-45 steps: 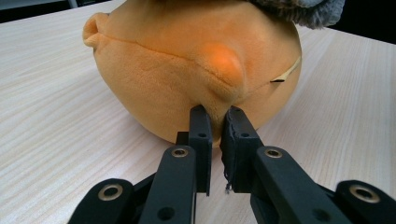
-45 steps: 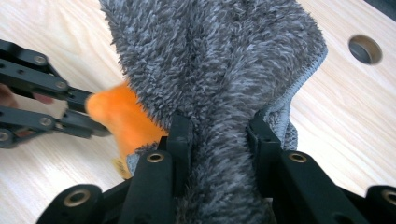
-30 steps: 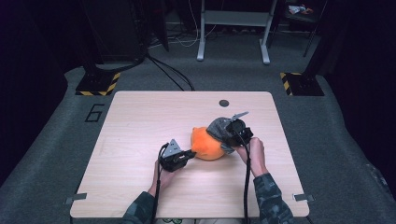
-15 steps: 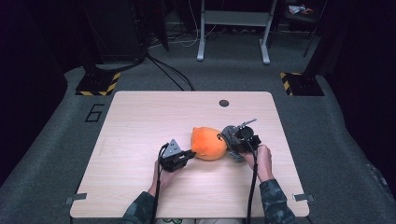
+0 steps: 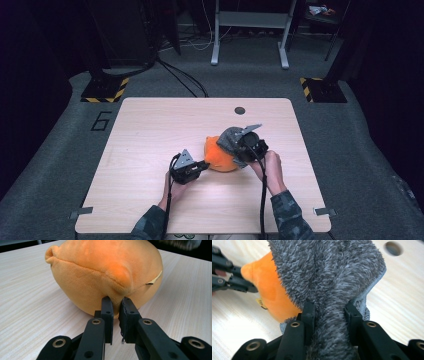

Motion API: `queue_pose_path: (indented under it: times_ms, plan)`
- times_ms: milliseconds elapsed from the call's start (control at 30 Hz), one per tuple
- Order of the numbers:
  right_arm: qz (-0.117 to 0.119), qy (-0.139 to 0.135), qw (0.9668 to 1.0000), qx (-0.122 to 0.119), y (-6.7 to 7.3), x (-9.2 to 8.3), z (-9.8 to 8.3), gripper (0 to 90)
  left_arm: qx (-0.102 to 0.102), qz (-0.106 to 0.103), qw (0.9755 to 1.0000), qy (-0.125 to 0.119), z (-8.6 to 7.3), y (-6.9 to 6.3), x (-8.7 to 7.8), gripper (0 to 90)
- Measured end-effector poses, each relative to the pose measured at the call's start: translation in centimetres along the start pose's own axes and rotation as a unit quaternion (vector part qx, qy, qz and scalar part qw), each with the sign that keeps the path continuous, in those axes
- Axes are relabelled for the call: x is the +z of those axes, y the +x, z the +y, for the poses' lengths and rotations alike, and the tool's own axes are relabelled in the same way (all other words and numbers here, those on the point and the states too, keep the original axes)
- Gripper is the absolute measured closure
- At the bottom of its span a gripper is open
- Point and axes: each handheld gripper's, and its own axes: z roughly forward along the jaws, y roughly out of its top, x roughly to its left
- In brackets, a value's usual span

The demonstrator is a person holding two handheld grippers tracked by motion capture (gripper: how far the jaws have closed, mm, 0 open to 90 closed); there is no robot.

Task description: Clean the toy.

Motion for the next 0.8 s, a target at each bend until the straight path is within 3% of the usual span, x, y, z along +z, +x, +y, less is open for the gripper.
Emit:
queue_pose_path:
  times_ms: [100, 233, 400, 500, 600, 667, 800]
  plan:
    - [-0.003, 0.009, 0.9999, -0.007, 0.1, 1.2, 0.2, 67.9, 0.005, 0.001, 1.0000, 0.001, 0.0, 0.0, 0.0, 81.3]
    - [-0.001, 0.014, 0.9999, 0.002, -0.3, 1.8, 0.4, 68.0, 0.009, 0.006, 0.9999, -0.002, 0.1, 0.0, -0.1, 76.6]
    - [0.000, 0.023, 0.9997, 0.003, -0.7, 2.2, 0.8, 68.0, 0.007, 0.023, 0.9997, 0.005, 0.2, -0.1, -0.1, 54.9]
    - [-0.003, 0.028, 0.9996, 0.004, -0.7, 2.4, 1.1, 68.0, 0.019, 0.033, 0.9991, 0.020, 0.4, -0.2, 0.2, 46.5]
    - [-0.005, 0.030, 0.9995, -0.006, -1.0, 2.7, 1.2, 68.0, 0.032, 0.041, 0.9983, 0.027, 0.5, -0.7, 0.6, 43.4]
    - [-0.006, 0.030, 0.9995, 0.001, -1.1, 2.8, 1.3, 68.0, 0.037, 0.045, 0.9978, 0.032, 0.6, -0.8, 1.0, 42.9]
    - [-0.002, 0.028, 0.9996, 0.008, -1.3, 3.0, 1.4, 68.0, 0.029, 0.066, 0.9969, 0.031, 0.8, -0.7, 1.4, 43.0]
